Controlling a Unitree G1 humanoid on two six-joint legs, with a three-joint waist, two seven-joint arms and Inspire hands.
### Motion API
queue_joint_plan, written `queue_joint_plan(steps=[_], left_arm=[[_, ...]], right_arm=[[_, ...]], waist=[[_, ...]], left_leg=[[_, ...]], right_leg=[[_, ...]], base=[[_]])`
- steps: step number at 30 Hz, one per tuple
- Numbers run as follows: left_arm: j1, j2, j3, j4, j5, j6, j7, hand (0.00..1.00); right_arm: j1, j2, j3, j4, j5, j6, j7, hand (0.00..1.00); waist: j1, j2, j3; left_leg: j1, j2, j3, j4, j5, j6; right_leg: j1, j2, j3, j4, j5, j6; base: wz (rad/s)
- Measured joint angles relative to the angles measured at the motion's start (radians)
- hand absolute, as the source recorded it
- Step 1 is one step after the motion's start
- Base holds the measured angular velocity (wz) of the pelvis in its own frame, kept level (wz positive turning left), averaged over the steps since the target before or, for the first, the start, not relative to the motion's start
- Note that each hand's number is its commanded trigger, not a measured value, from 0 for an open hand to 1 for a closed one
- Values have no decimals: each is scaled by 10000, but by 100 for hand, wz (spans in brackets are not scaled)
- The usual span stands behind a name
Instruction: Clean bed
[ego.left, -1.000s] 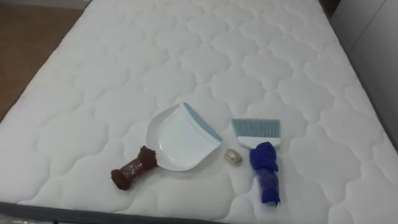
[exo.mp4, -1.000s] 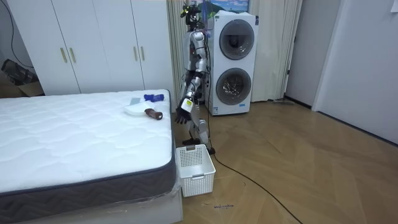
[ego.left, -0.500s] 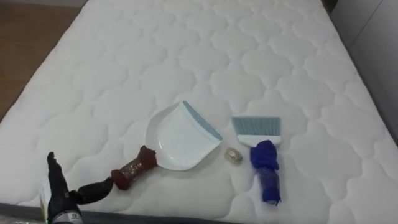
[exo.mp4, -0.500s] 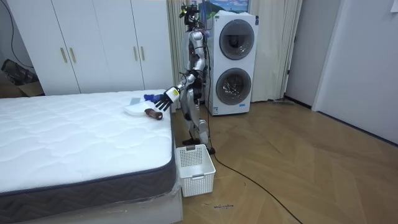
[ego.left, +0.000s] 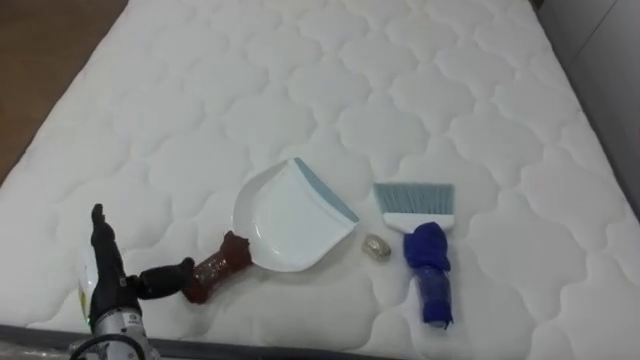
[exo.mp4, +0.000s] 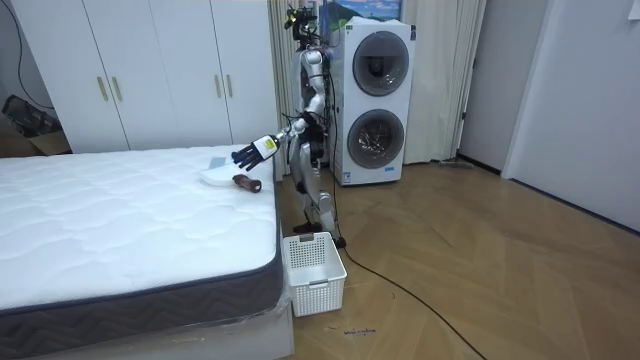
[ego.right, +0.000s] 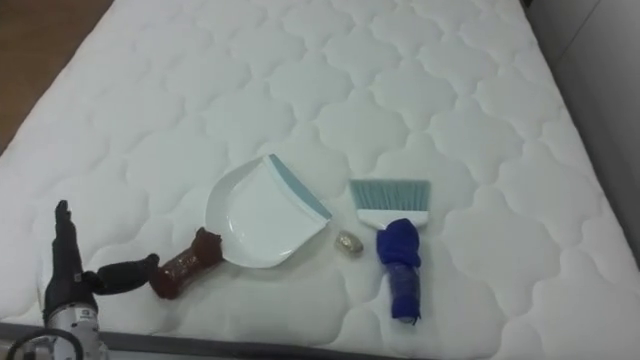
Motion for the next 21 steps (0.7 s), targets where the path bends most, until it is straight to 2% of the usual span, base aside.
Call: queue_joint_plan(steps=[4,6,9,13,15,21], left_arm=[[-81,3,-9,6,406,0,-154,0],[-365,10,-129,145,563,-17,-168,0],[-748,19,-461,595,650,-21,-178,0],[-1286,20,-609,1000,648,-21,-201,0],[-1495,39,-609,1002,729,-22,-200,0],[-1751,254,-869,1346,1063,-136,-279,0]], right_arm=[[-44,1,47,-76,-15,-2,86,0],[-298,-8,144,-56,-18,0,105,0],[-564,-96,387,28,-2,-1,95,0],[-769,-133,498,66,20,-2,99,0],[-897,-186,497,69,61,-11,104,0],[-952,-284,705,73,584,-150,50,0]], waist=[[-90,-47,5],[-193,-86,29],[-241,-19,101],[-277,0,134],[-434,49,196],[-560,92,218]], left_leg=[[-187,-17,17,38,0,0],[-567,-68,9,175,0,1],[-885,-92,22,299,4,7],[-1206,-99,55,400,6,4],[-1438,-108,0,531,7,3],[-1858,-117,7,655,7,3]], right_leg=[[-173,-41,-48,63,2,-6],[-564,-112,-36,222,19,-22],[-830,-133,-9,236,117,-37],[-1173,-151,19,361,133,-65],[-1328,-174,-77,364,147,-84],[-1681,-186,-65,360,173,-94]], base=[[4],[4],[-1],[-3],[6],[0]])
